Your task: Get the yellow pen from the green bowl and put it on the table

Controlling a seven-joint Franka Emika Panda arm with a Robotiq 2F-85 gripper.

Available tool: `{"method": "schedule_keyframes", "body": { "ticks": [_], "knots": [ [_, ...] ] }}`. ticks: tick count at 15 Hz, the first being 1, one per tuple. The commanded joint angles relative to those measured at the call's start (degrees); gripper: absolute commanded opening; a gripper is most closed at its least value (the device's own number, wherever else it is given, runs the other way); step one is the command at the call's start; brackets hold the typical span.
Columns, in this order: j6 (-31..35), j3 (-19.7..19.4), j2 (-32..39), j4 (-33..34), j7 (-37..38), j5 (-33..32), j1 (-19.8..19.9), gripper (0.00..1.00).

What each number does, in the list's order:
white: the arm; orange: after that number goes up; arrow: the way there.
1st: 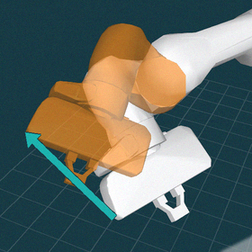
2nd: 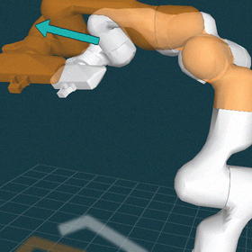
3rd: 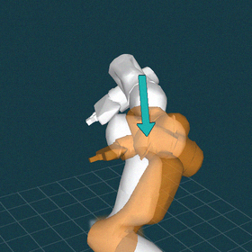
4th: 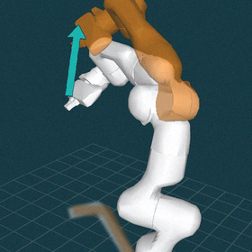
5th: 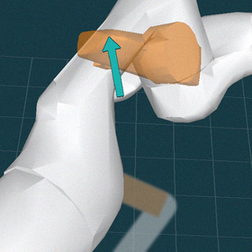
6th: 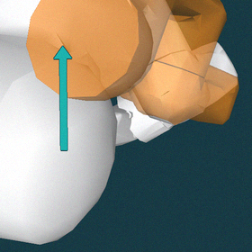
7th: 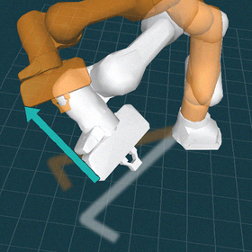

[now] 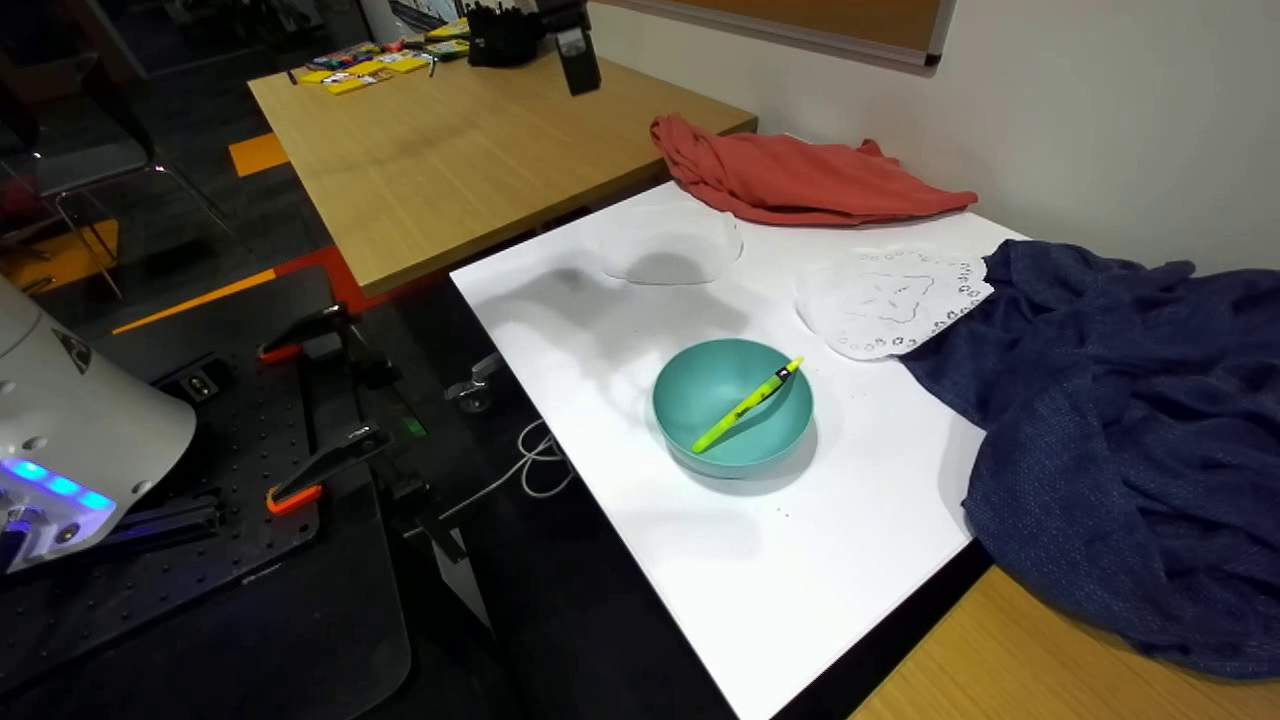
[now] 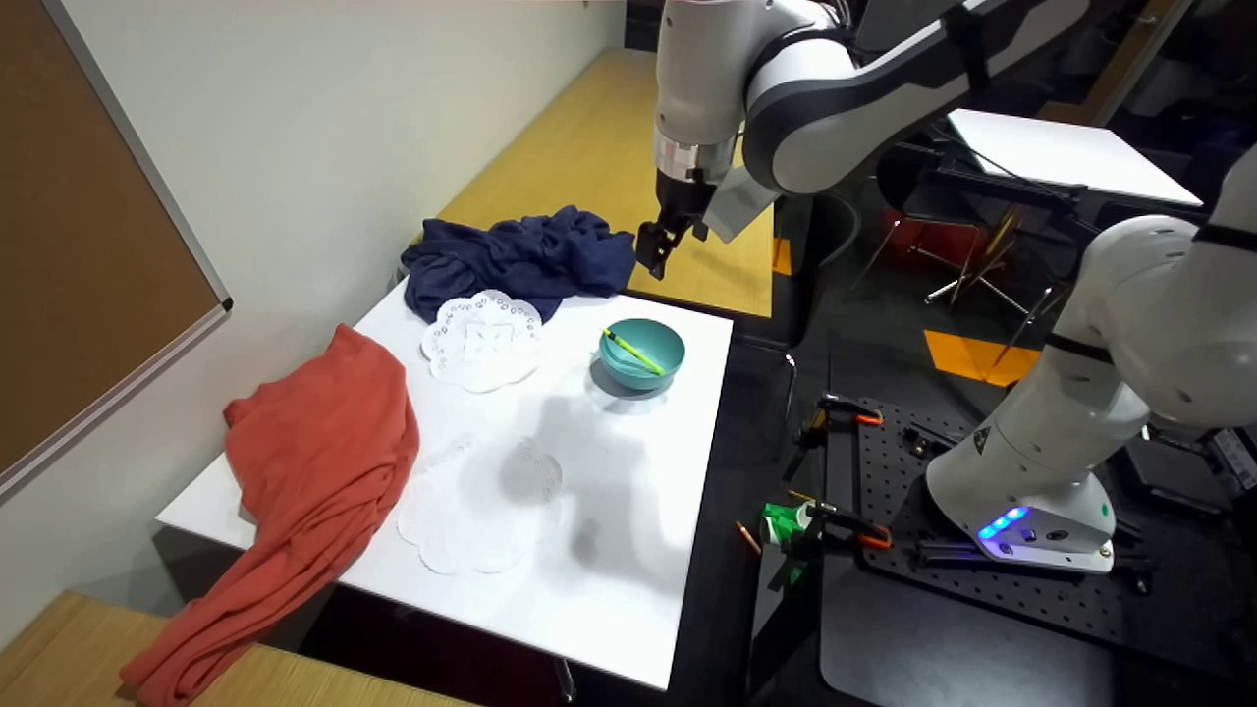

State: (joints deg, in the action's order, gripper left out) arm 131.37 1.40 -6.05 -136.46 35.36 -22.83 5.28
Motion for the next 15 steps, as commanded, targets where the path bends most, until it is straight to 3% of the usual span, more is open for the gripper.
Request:
{"method": "schedule_keyframes", "body": {
  "ticks": [1,9,15],
  "knots": [
    [6.08,-1.35,4.51,0.68,4.84,-4.68,0.87,1.0],
    [15.81,-8.81,17.43,3.55,0.17,-4.28,0.82,1.0],
    [23.93,-11.01,28.78,8.25,-14.95,3.45,1.18,1.0]
  ]
}}
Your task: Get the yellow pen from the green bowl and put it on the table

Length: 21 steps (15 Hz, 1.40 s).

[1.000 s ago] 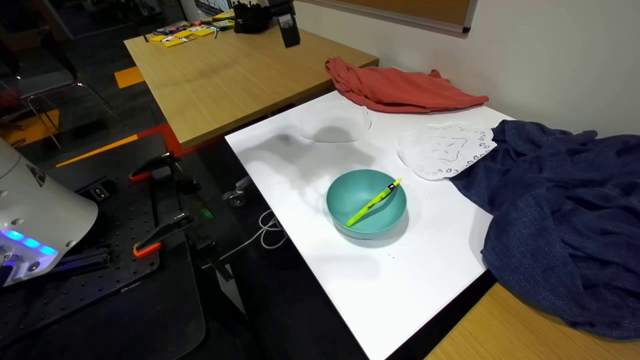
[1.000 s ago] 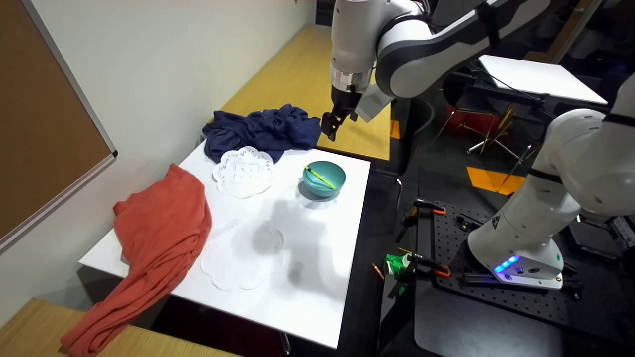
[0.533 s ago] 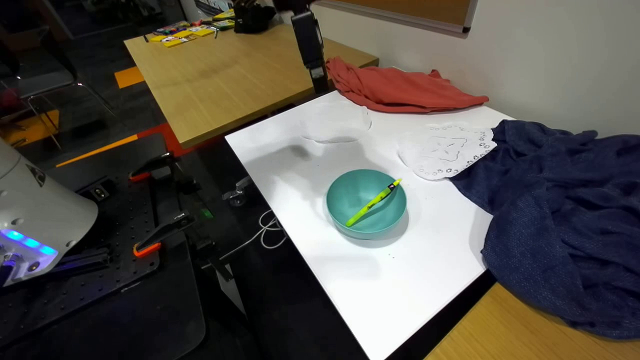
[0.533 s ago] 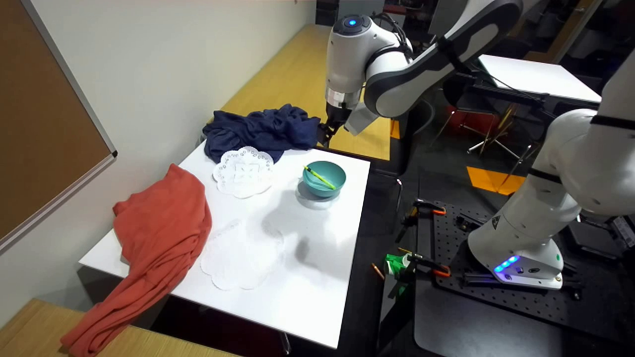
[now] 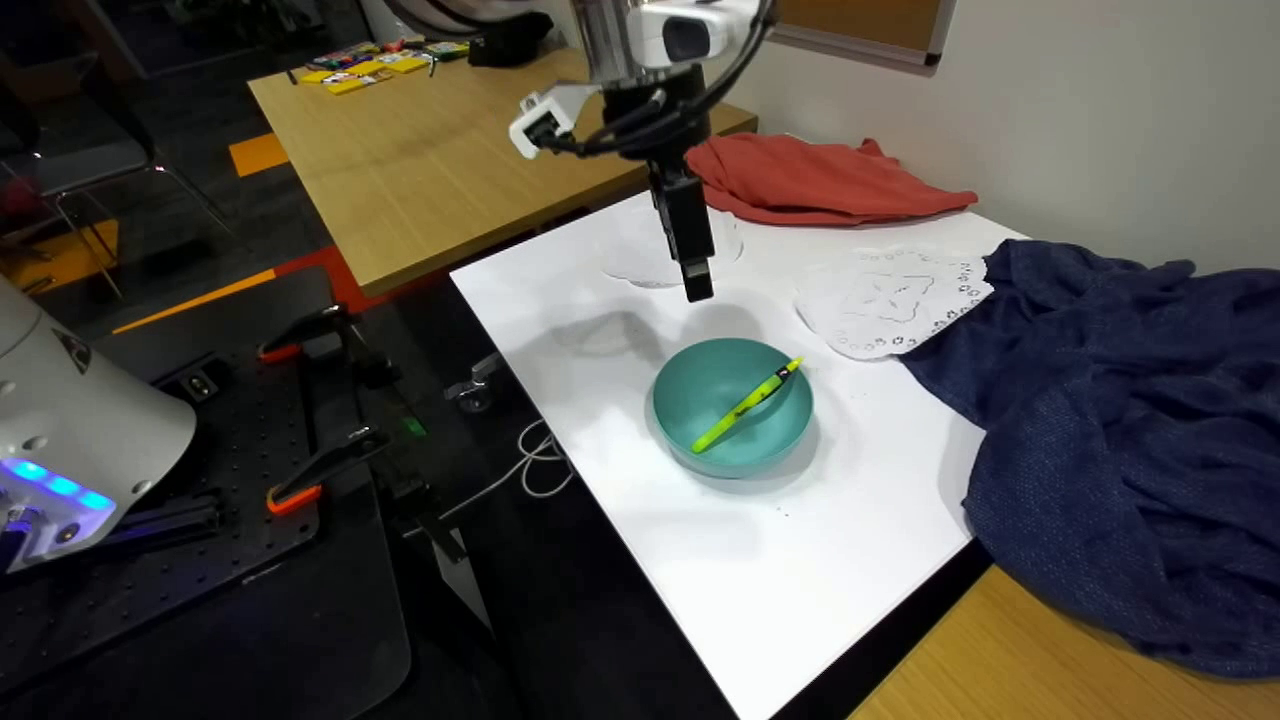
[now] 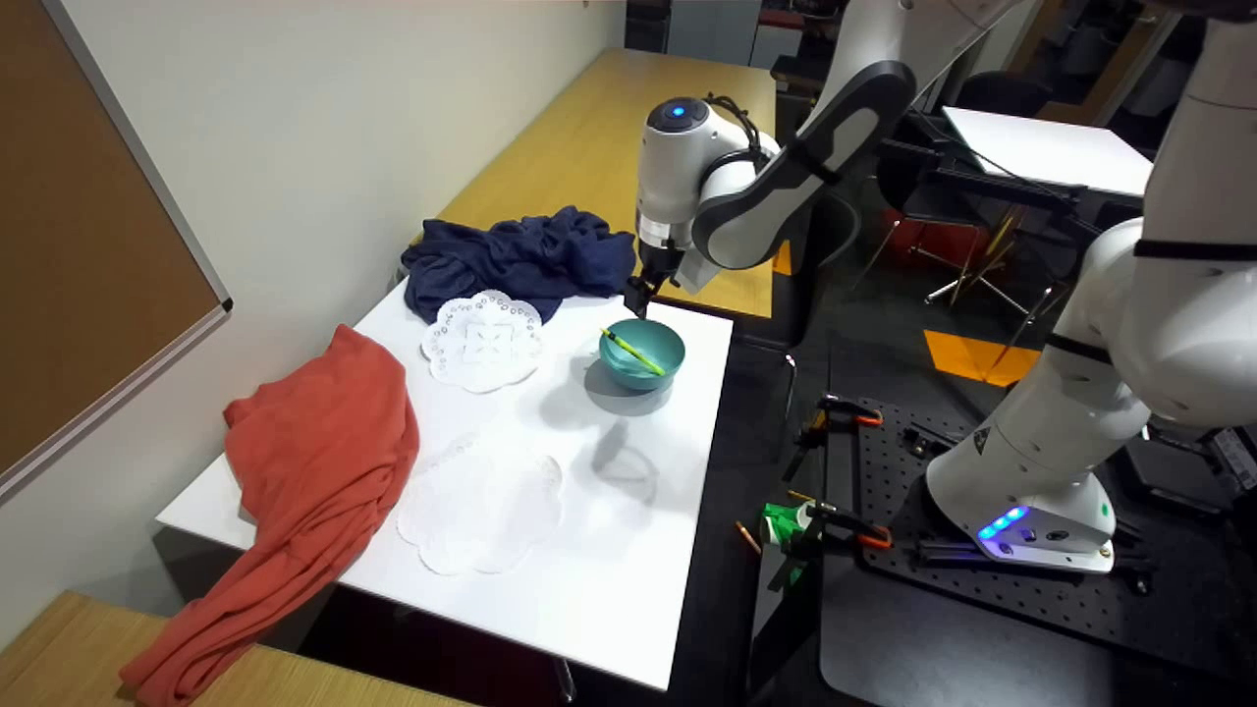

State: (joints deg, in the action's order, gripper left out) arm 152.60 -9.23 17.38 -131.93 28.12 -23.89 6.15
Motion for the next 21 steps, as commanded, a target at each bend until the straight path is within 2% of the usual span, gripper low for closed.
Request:
{"method": "schedule_keyframes", "body": {
  "ticks": [1,4,11,21],
  "knots": [
    [2.99,-0.38,7.08,4.9,-10.06,6.2,0.41,1.0],
    [2.75,0.14,11.93,8.75,-17.49,11.0,1.38,1.0],
    [1.08,1.24,20.01,15.99,-27.97,17.14,4.79,1.0],
    [-0.53,2.46,27.73,22.19,-31.15,20.08,6.9,1.0]
  ]
}}
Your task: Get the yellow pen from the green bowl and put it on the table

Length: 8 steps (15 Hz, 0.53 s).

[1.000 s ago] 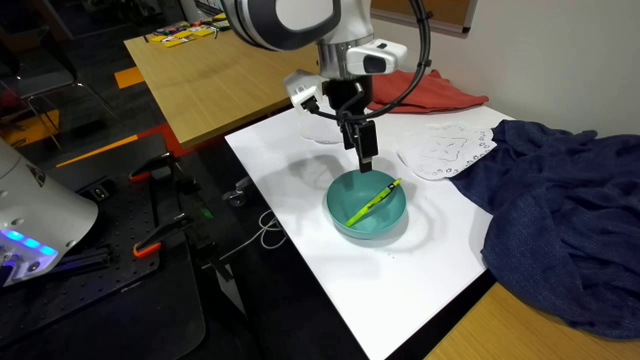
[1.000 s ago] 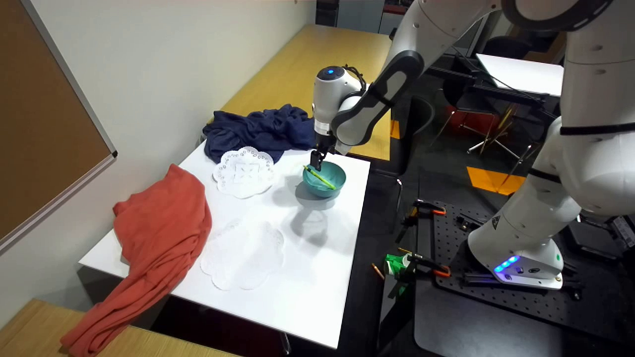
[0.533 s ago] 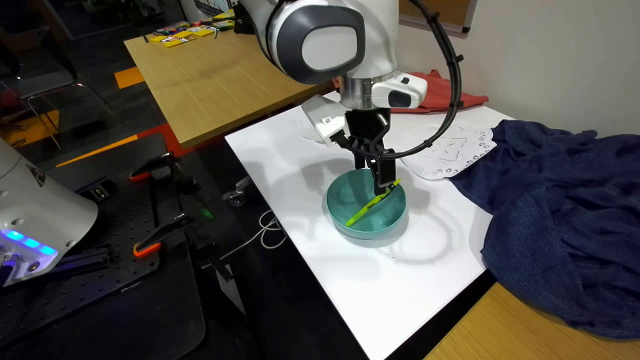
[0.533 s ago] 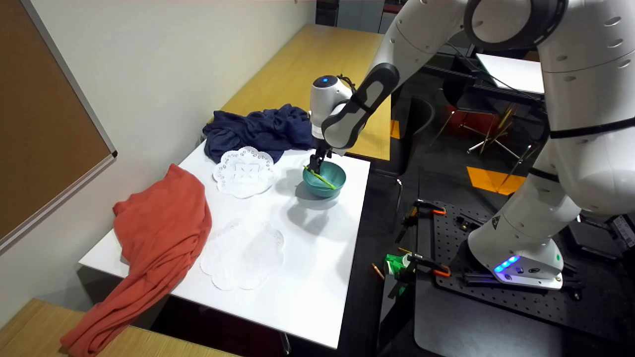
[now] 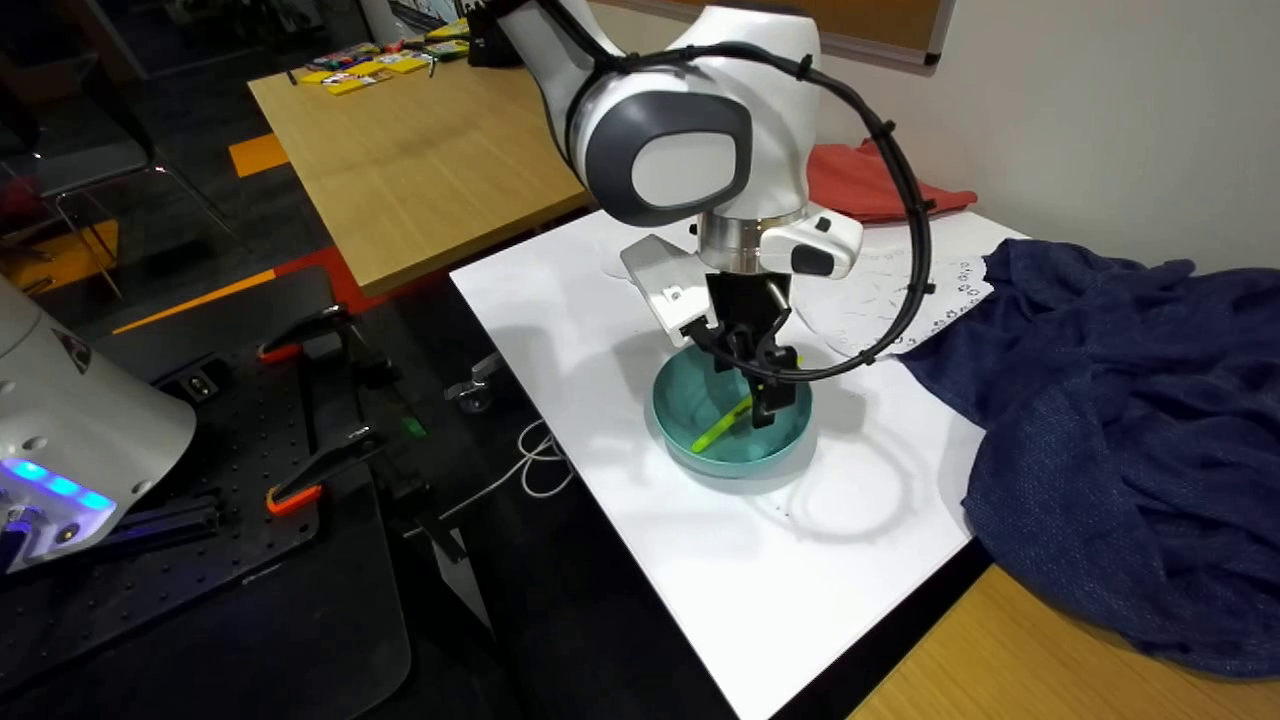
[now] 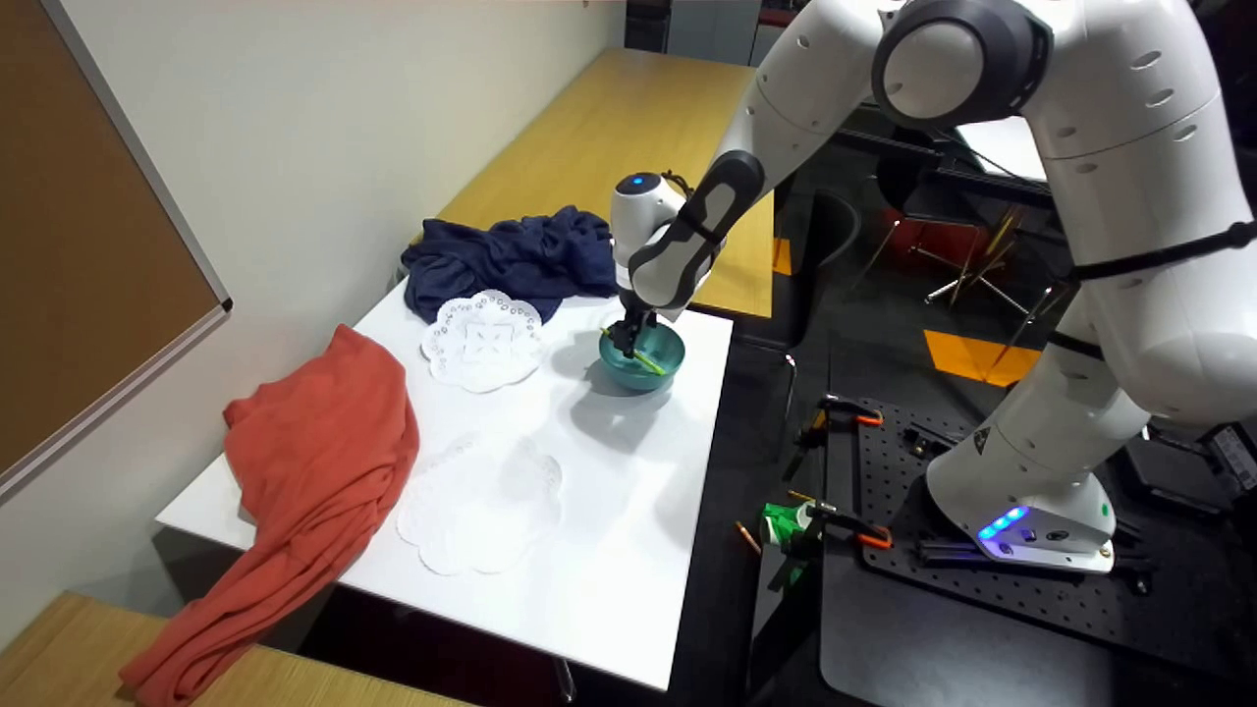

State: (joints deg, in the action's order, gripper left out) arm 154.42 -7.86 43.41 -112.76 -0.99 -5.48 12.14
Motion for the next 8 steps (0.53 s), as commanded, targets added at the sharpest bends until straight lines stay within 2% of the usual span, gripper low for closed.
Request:
{"method": "schedule_keyframes", "body": {
  "ticks": [1,3,4,5,8],
  "knots": [
    [-2.31,1.05,2.29,3.67,-1.89,1.68,0.8,1.0],
    [-2.46,1.4,3.24,4.74,-1.82,2.0,0.95,1.0],
    [-2.37,1.72,3.62,5.2,-1.99,2.21,1.17,0.75],
    [-2.2,1.87,3.95,5.5,-2.06,2.25,1.21,0.74],
    [-2.22,2.34,4.64,6.36,-2.14,2.74,1.46,0.52]
  ]
}}
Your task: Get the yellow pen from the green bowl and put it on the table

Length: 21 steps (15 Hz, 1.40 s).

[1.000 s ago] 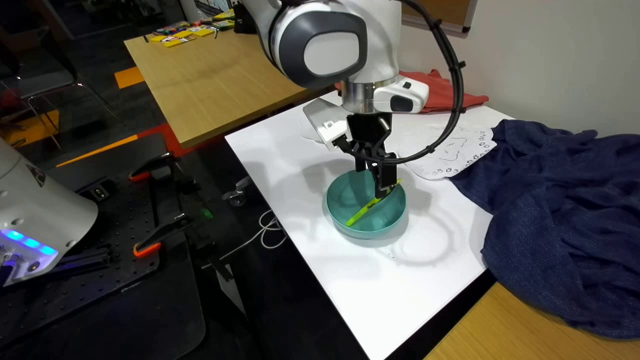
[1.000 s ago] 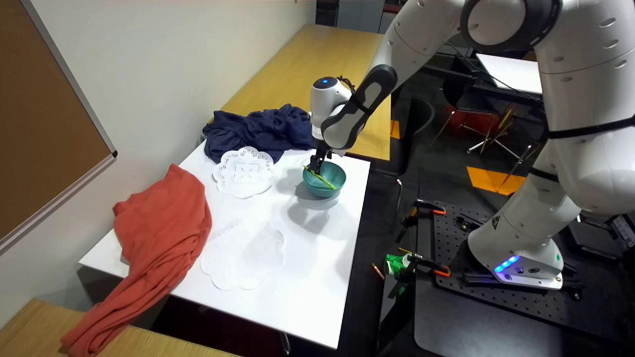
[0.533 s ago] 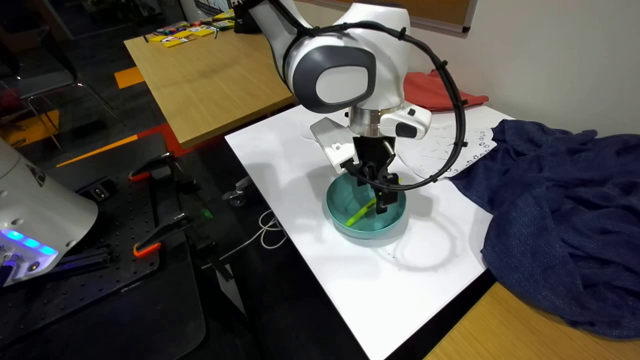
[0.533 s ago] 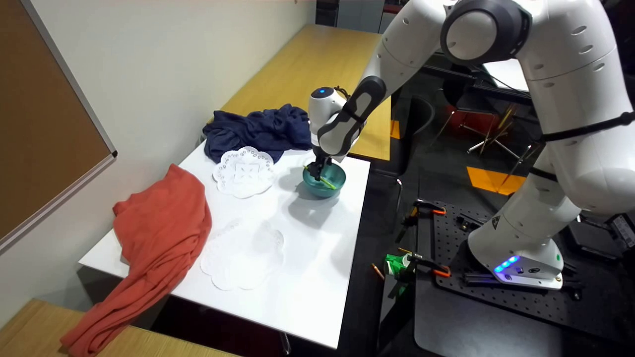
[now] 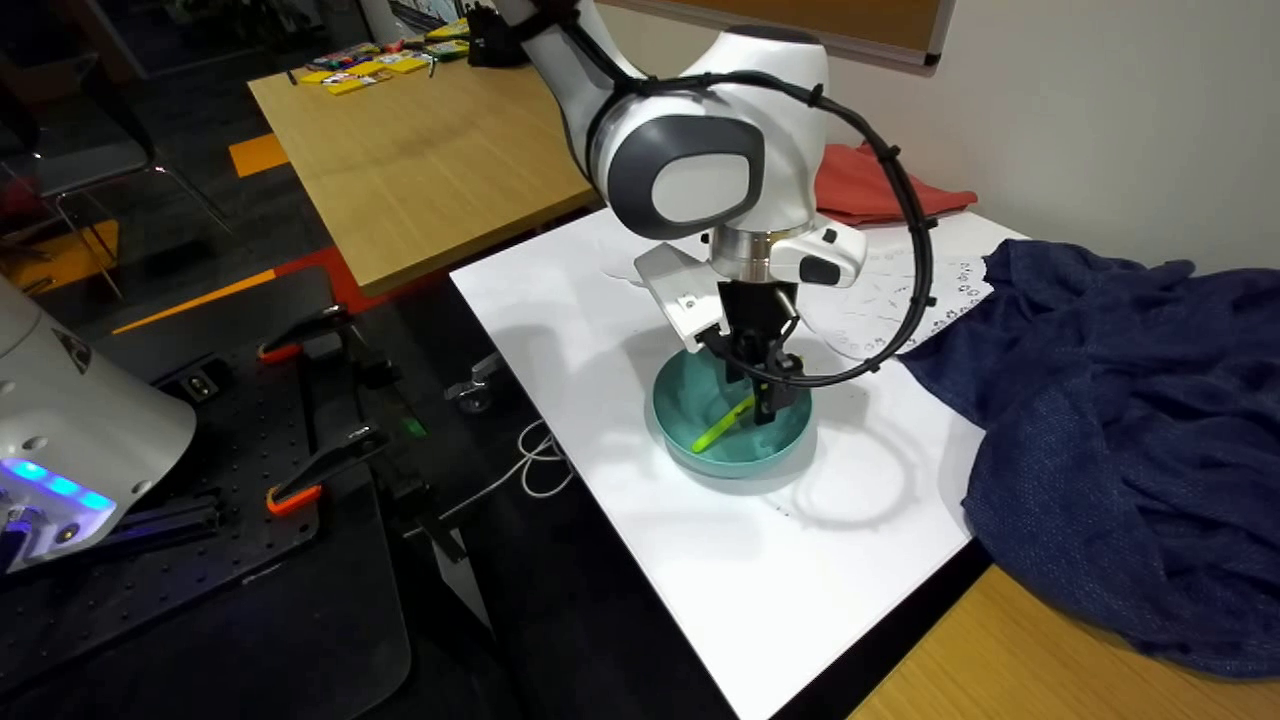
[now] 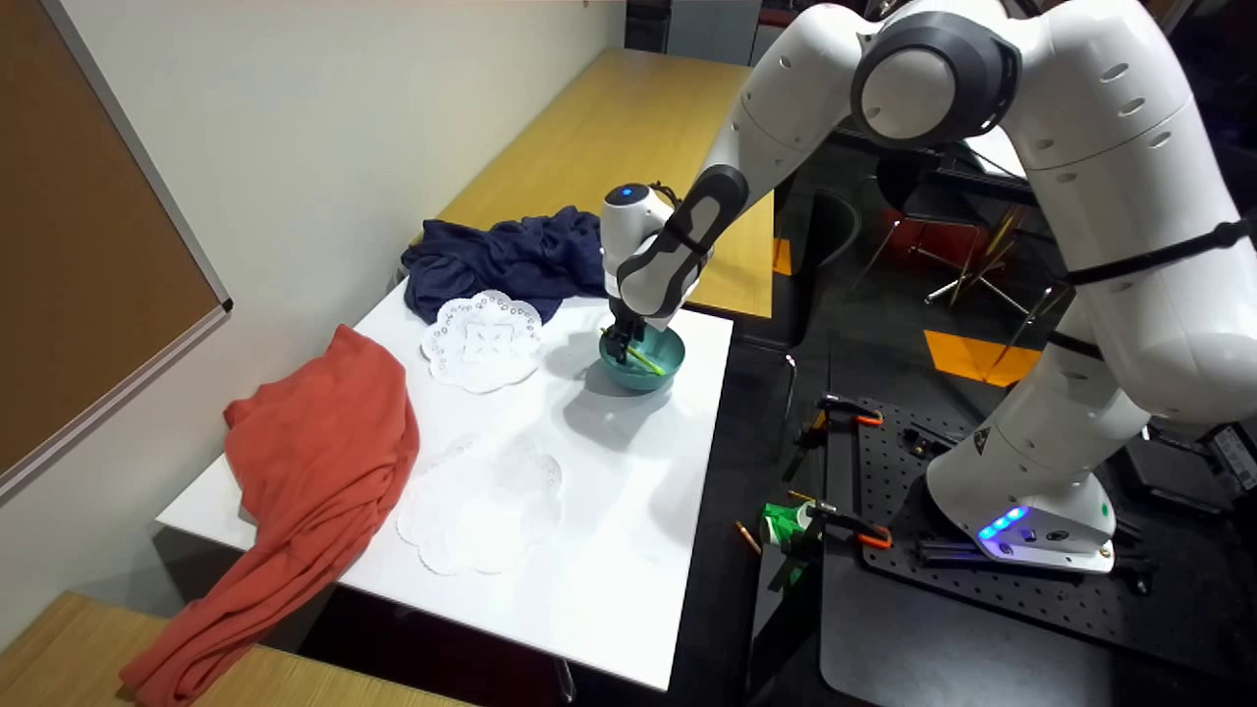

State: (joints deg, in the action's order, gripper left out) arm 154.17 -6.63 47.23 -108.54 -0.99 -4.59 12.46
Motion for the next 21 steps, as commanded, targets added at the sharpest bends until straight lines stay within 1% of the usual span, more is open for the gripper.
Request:
{"method": "schedule_keyframes", "body": {
  "ticks": [1,2,4,5,7,8,9,11,14,16,19,21],
  "knots": [
    [-1.93,1.24,0.9,2.24,-2.2,2.09,1.25,0.43],
    [-1.86,1.26,1.05,2.42,-2.2,2.28,1.3,0.34],
    [-1.74,1.28,1.18,2.58,-2.23,2.61,1.4,0.2],
    [-1.64,1.27,1.23,2.6,-2.22,2.75,1.45,0.12],
    [-1.44,1.29,1.2,2.49,-2.24,2.94,1.59,0.0],
    [-1.31,1.11,1.15,2.37,-2.05,2.87,1.48,0.0],
    [-1.15,0.87,0.97,2.12,-1.79,2.74,1.28,0.04],
    [0.11,0.16,-0.38,0.41,-0.74,2.56,0.55,0.04],
    [3.79,-1.63,-4.14,-4.16,1.3,1.98,-1.15,0.04],
    [7.47,-3.56,-7.34,-7.85,2.69,1.27,-2.83,0.04],
    [11.66,-7.95,-12.79,-13.67,5.45,-0.14,-7.3,0.04],
    [13.05,-12.34,-16.6,-17.16,8.5,-2.14,-12.38,0.04]
  ]
}}
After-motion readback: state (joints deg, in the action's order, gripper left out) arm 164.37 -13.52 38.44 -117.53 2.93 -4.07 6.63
